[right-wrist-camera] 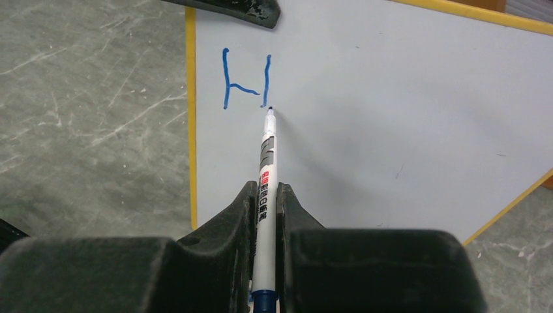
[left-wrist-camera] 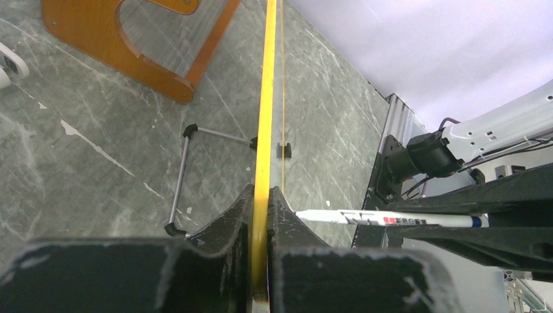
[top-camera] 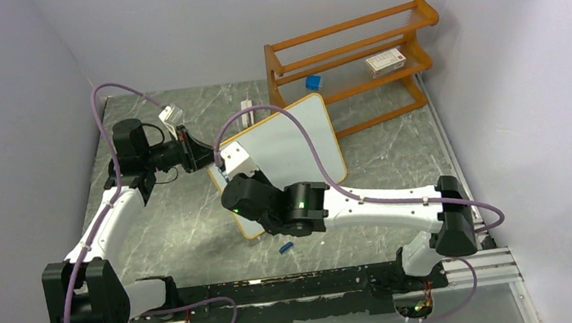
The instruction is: Write a sentence on the whiteboard
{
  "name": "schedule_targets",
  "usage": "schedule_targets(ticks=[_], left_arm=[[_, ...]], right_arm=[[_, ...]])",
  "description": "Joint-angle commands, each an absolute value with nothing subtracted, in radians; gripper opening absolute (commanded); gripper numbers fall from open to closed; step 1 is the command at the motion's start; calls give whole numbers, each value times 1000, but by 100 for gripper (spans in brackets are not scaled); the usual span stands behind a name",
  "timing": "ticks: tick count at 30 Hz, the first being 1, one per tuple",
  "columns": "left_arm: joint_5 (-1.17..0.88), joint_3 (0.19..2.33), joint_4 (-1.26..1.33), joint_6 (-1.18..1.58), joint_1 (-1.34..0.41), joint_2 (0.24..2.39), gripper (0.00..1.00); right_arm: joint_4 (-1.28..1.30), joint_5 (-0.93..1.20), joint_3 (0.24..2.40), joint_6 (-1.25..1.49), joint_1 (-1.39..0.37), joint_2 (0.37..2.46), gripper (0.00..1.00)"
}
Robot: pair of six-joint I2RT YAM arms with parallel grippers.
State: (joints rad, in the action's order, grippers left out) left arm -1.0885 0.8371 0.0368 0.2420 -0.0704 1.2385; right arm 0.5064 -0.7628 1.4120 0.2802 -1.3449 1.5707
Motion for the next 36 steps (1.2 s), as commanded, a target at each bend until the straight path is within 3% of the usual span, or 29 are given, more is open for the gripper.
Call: schedule_targets(ticks=[1,36], left_arm=[[-1097,849,9,205,-87,1250,5],[-1104,847,17,209,-88,1253,5]], right_arm=[[498,-808,1393,284,-1349,1512,0],[389,-816,1326,256,-1312,1534,0]])
